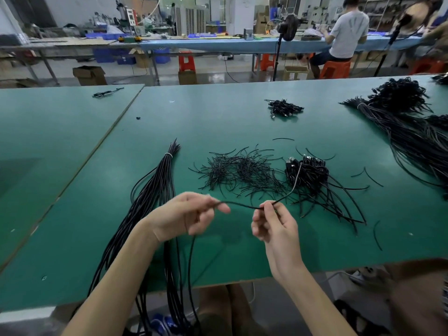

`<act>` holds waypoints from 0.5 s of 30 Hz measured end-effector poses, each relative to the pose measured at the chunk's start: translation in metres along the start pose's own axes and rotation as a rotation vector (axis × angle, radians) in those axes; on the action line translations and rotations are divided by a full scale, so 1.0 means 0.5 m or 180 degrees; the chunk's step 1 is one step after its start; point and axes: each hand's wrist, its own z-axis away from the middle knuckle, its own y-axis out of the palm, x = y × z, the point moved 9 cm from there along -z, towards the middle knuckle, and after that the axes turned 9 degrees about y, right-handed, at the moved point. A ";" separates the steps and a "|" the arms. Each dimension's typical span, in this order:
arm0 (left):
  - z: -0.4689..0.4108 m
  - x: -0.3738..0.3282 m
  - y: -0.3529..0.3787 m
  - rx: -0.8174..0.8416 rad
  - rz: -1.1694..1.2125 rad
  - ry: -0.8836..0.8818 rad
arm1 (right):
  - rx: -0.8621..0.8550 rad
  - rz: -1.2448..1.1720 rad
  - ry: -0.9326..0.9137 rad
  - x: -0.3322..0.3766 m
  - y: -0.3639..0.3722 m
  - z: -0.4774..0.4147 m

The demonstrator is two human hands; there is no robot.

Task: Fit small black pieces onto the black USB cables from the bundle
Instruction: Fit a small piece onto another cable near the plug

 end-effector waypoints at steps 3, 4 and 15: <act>0.001 -0.012 -0.067 -0.0827 0.0666 0.0425 | -0.0123 -0.0293 0.0144 -0.004 -0.012 -0.002; 0.002 -0.017 -0.075 -0.0956 0.1067 0.0577 | -0.0178 -0.0445 0.0201 -0.007 -0.017 -0.003; 0.030 -0.049 -0.133 -0.1785 0.2799 0.1802 | -0.0411 -0.1034 0.0324 -0.014 -0.032 -0.005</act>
